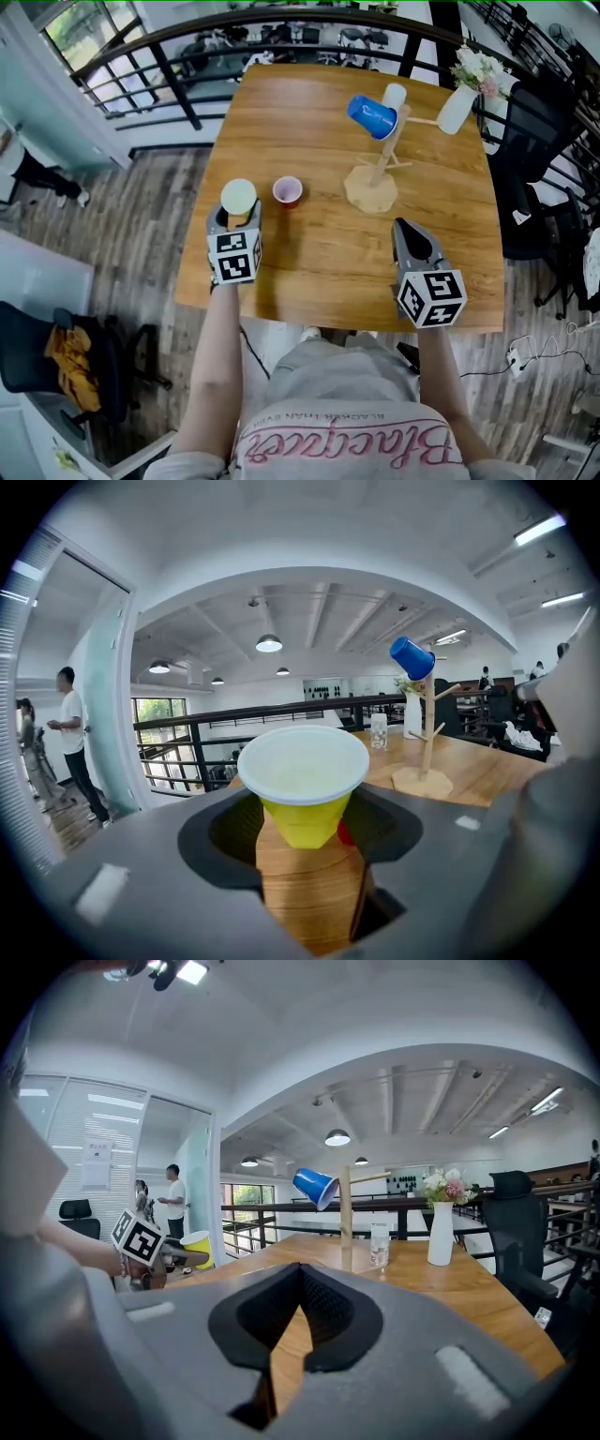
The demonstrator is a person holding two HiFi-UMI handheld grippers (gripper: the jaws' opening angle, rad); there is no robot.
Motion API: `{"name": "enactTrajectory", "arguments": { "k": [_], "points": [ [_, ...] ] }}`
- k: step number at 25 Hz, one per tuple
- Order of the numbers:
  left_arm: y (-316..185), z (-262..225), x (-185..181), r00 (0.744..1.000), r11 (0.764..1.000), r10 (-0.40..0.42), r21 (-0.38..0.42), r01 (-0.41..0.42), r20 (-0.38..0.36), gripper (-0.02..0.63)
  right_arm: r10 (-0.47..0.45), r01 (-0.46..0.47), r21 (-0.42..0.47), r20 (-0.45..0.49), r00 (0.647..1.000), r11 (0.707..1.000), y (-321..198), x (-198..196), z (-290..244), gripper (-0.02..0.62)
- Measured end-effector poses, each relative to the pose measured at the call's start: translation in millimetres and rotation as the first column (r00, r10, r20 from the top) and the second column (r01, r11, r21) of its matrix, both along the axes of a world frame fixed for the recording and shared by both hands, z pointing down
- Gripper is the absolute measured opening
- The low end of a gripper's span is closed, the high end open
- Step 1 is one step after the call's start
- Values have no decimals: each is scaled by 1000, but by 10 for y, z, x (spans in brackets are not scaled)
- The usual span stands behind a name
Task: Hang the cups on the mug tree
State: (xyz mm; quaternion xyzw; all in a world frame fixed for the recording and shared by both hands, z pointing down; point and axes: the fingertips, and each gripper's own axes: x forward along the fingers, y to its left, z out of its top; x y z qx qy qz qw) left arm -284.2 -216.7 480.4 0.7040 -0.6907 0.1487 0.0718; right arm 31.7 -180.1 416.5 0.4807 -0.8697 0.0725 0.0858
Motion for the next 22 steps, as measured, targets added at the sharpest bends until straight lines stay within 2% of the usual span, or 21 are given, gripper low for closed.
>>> {"name": "enactTrajectory", "arguments": {
  "k": [6,13,17,22],
  "points": [
    [-74,-169,184,1000,1000,-17,14,17,17,276,-11,11,-6,21,1000,1000,-96,216,-20,2],
    [-235,-316,524,997,1000,21,6,-22,74,278,-29,29,8,26,999,1000,-207,395,-65,2],
    [-370,-362,742,987,998,57,-15,-55,151,276,-31,30,15,26,999,999,-301,527,-101,2],
    [-510,-337,981,956,990,116,-104,-90,270,276,-31,30,20,31,999,999,-392,657,-133,2]
  ]
}}
